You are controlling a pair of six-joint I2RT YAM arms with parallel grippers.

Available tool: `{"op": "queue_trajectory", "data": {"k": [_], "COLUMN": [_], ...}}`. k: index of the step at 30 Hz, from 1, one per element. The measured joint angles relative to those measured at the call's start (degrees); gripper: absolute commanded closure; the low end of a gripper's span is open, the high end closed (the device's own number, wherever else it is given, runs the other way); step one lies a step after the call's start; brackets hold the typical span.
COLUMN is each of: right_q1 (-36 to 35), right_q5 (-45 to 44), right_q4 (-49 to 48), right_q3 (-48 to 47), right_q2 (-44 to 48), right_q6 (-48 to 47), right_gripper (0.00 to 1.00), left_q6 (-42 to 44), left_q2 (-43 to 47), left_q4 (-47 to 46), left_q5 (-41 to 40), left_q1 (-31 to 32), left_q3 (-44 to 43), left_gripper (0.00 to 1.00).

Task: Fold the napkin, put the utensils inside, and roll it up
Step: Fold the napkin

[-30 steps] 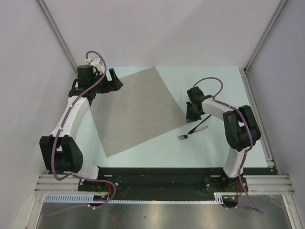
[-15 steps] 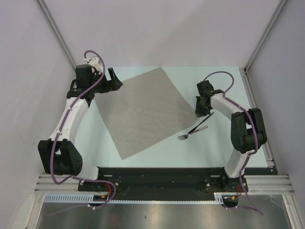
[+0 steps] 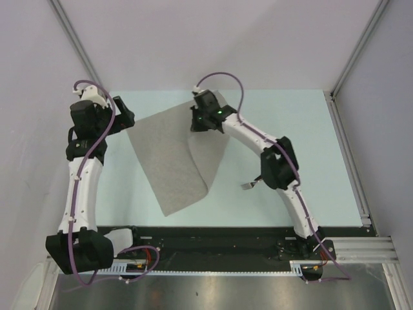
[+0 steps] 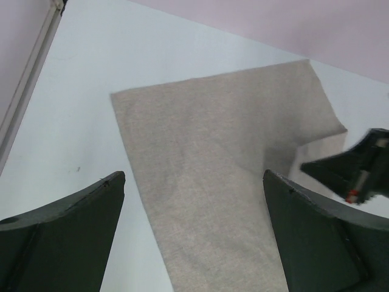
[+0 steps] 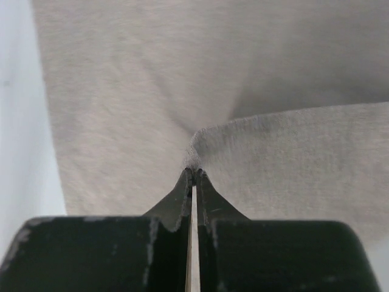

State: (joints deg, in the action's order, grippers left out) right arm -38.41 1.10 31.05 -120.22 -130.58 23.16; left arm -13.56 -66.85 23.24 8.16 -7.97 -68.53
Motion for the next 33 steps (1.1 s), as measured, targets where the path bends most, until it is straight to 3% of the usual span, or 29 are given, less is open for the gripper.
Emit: {"op": "queue_trajectory", "data": {"k": [4,9,13,20,33], "right_q1": [-4.4,-8.1,-9.1,-9.7,-13.4], "right_q5": [3.9,7.0,7.0,2.4,-8.3], "right_q4": [-6.1,-21.6,-35.9,-54.5,-66.8], "right_q3": [-9.7,-8.4,-8.8,-19.8,-25.5], "right_q2": [-11.8,-17.0,-19.6,-30.7,-40.4], "right_q6": [3.2,9.7,15.3,22.8,27.8], "right_gripper": [1.00,1.00,1.00,1.00,1.00], "left_q6": [-0.2,-1.0,-1.9,-3.0,-4.7], "left_q2": [0.9,0.8,0.5,0.4,0.4], "left_q4": [-0.5,-1.7,-2.6,-3.4,-5.5], "left_q5": [-0.5,0.4,2.4,4.3,8.6], "left_q1": [-0.9,-1.9,-3.5,-4.9,-6.5], "left_q3": [2.1,3.3,4.1,5.7,7.0], "left_gripper": [0.00,0.00,0.00,0.00,0.00]}}
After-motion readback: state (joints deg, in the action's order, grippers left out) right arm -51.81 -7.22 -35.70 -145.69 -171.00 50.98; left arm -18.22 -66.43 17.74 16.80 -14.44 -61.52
